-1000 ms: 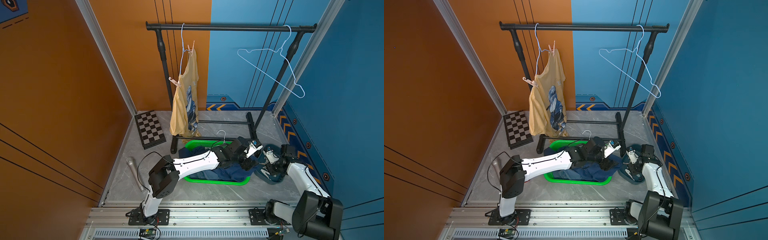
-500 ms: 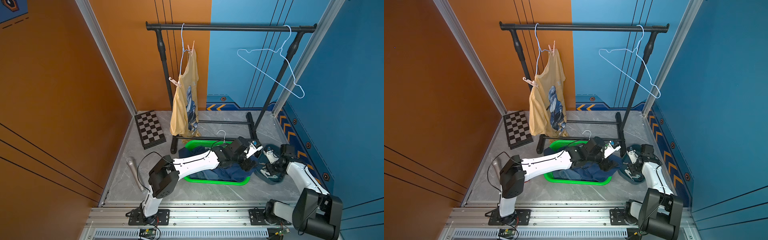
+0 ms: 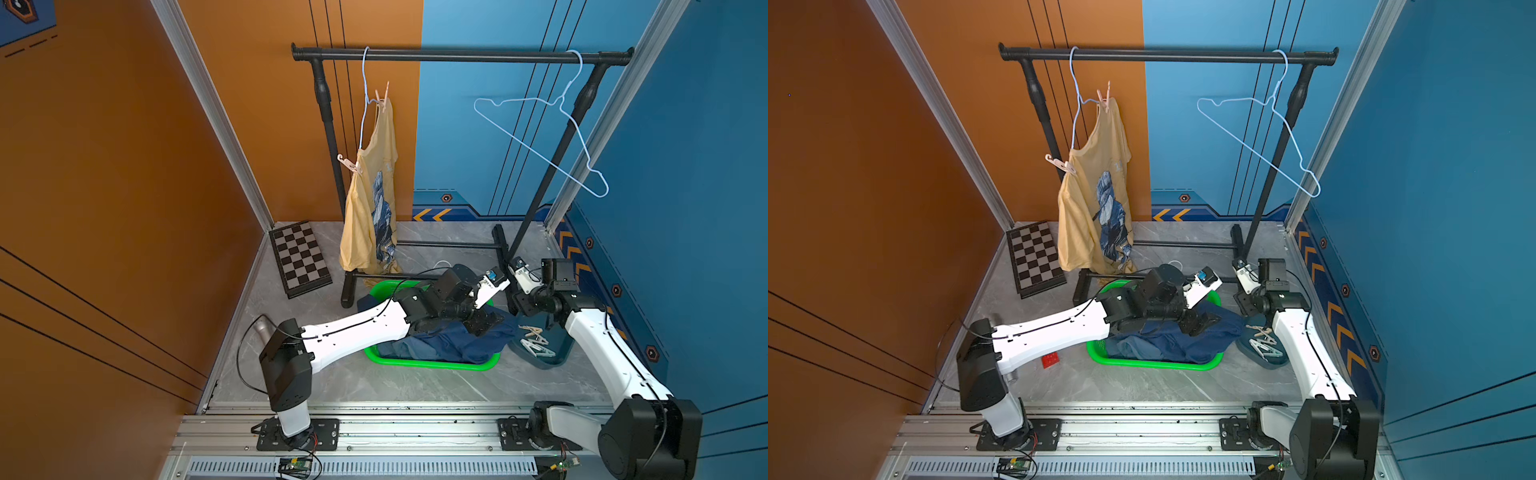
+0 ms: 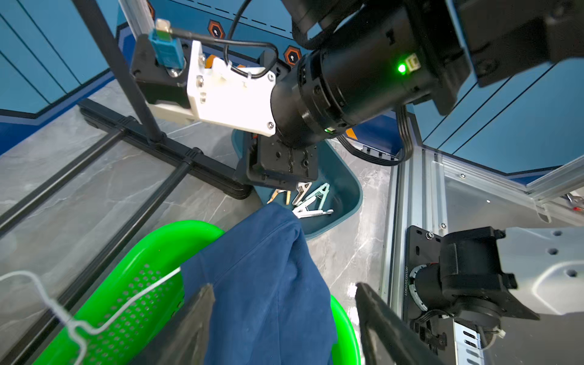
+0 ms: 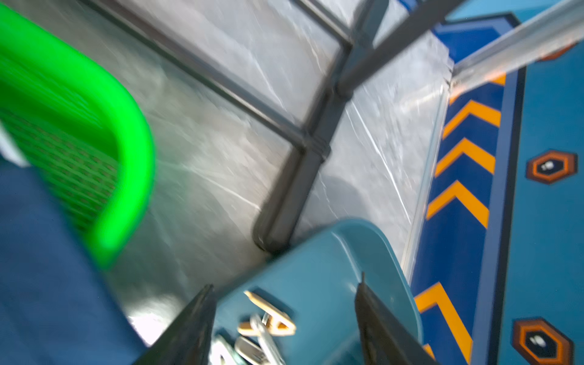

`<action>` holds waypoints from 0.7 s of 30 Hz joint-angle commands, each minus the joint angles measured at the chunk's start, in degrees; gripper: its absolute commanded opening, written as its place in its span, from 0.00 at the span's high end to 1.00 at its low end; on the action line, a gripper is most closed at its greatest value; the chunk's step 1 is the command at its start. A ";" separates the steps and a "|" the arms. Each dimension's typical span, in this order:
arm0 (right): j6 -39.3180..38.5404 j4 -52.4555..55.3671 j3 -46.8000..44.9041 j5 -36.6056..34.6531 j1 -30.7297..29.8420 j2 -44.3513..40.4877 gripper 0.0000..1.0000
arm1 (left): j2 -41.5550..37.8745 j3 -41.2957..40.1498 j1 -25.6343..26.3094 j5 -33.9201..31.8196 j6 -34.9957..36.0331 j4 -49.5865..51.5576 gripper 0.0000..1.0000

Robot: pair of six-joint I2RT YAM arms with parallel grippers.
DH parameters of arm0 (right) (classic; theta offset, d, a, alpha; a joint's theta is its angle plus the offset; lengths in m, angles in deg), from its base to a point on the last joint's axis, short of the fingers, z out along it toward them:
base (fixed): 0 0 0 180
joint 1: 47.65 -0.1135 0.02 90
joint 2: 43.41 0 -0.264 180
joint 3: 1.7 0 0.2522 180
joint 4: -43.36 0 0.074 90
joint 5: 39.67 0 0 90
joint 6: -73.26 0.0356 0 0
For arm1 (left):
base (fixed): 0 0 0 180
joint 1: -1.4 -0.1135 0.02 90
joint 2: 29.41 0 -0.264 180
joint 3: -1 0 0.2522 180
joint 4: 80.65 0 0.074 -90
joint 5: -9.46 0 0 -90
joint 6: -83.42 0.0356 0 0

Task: Remove the clothespins securing t-shirts to the hanger
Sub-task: Pick up the hanger from the basket.

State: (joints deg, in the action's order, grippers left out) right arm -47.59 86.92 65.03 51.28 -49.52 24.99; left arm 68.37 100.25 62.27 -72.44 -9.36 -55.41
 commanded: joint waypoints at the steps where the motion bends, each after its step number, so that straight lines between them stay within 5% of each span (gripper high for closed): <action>1: 2.34 -0.86 1.56 -2.11 -4.80 -1.11 0.22 | -4.81 -4.50 -1.95 -3.34 0.13 2.03 0.27; 7: 8.42 1.43 4.47 -4.50 -11.43 0.23 0.19 | -13.13 -12.12 -5.25 -5.86 -0.86 2.14 0.26; 11: 17.86 9.62 12.83 -12.22 -13.68 6.65 0.16 | -19.26 -17.22 -7.77 -7.57 -1.64 2.40 0.25; 21: 30.10 17.31 25.47 3.51 -18.32 19.00 0.07 | -30.43 -24.94 -15.94 -7.90 -3.56 6.88 0.25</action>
State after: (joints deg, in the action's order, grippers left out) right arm -22.65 100.65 87.22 48.94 -66.54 42.15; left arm 39.93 76.89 47.64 -79.11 -12.14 -51.36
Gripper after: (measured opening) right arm 0.926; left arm 0.753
